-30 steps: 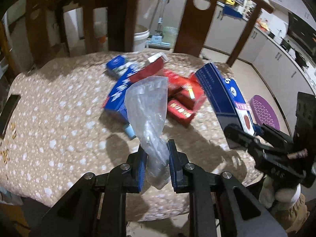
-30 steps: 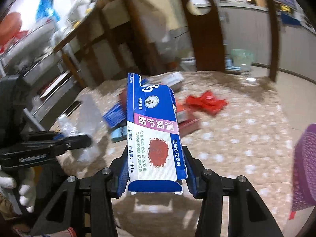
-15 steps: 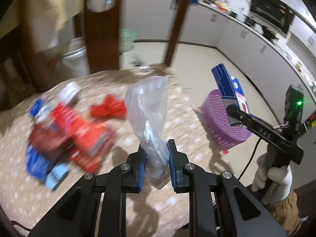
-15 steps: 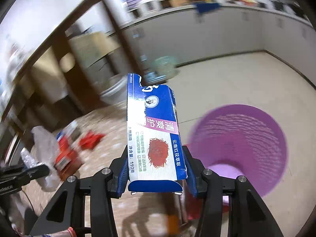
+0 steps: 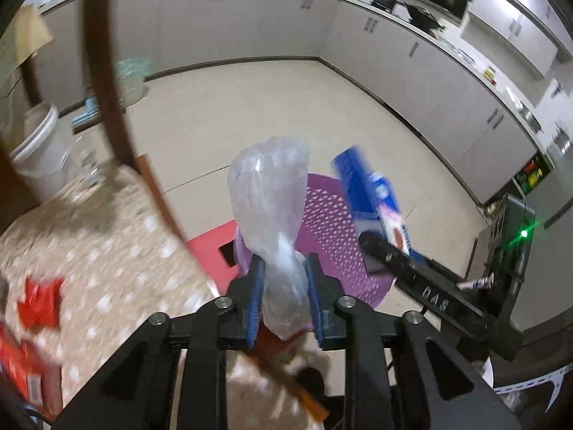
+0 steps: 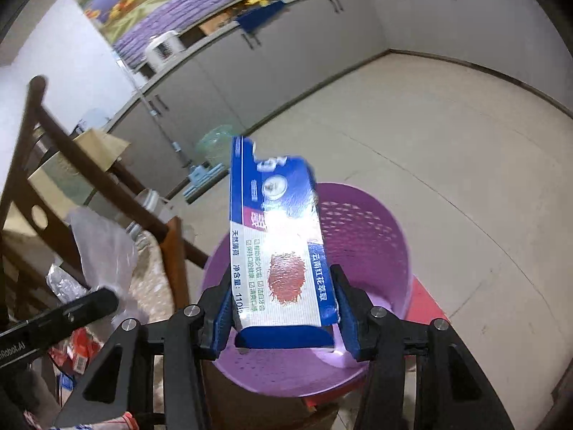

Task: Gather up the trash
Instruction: 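Carry bag and toothpaste box over the purple basket and open both grippers, then grasp the blue herbal toothpaste box with left gripper while right grasps red wrapper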

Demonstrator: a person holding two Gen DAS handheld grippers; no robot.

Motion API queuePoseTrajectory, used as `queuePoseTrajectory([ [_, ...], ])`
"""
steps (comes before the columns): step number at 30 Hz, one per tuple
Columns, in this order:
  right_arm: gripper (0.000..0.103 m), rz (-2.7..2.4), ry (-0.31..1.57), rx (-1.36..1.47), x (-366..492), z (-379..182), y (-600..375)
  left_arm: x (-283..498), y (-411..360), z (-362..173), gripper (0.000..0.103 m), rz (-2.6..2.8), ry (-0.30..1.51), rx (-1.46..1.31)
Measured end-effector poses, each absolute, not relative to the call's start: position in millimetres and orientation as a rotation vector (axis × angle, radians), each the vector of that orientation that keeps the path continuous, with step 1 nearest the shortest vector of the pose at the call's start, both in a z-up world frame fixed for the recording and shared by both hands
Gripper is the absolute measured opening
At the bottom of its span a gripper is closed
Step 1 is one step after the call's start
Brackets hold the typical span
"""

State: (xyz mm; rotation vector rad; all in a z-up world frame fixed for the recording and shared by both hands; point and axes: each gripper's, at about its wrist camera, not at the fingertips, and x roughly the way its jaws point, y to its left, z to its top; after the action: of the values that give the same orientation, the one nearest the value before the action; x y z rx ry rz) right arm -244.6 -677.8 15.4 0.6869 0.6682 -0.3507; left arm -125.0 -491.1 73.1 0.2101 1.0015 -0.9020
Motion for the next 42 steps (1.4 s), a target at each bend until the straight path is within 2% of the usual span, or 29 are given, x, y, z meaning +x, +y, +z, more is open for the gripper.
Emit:
queuePoseTrajectory([
  [2, 0.069, -0.375, 0.677, 0.726, -252, 9, -690, -126, -501, 73, 0.053, -0.897, 0.980, 0.233],
  [4, 0.072, -0.385, 0.671, 0.756, -252, 9, -694, -131, -500, 77, 0.062, -0.889, 0.957, 0.231],
  [8, 0.072, -0.372, 0.677, 0.723, -247, 12, -689, -139, -481, 80, 0.064, -0.860, 0.943, 0.252],
  [10, 0.072, -0.363, 0.678, 0.678, -244, 14, -680, -145, -467, 83, 0.070, -0.841, 0.927, 0.248],
  [13, 0.078, -0.393, 0.638, 0.563, -240, 26, -656, -157, -436, 89, 0.076, -0.800, 0.896, 0.233],
  [17, 0.100, -0.460, 0.471, 0.409, -246, 45, -622, -168, -381, 89, 0.076, -0.724, 0.912, 0.232],
  [20, 0.100, -0.427, 0.439, 0.354, -241, 52, -600, -172, -331, 92, 0.076, -0.689, 0.926, 0.198],
  [25, 0.100, -0.315, 0.536, 0.394, -222, 49, -571, -172, -237, 100, 0.076, -0.530, 0.881, 0.155],
  [30, 0.100, -0.237, 0.621, 0.316, -204, 41, -524, -154, -162, 94, 0.076, -0.363, 0.885, 0.099],
  [34, 0.099, -0.169, 0.664, 0.259, -192, 33, -491, -136, -134, 81, 0.076, -0.250, 0.860, 0.163],
  [42, 0.099, -0.067, 0.718, 0.220, -177, 23, -451, -88, -128, 46, 0.078, -0.255, 0.897, 0.267],
])
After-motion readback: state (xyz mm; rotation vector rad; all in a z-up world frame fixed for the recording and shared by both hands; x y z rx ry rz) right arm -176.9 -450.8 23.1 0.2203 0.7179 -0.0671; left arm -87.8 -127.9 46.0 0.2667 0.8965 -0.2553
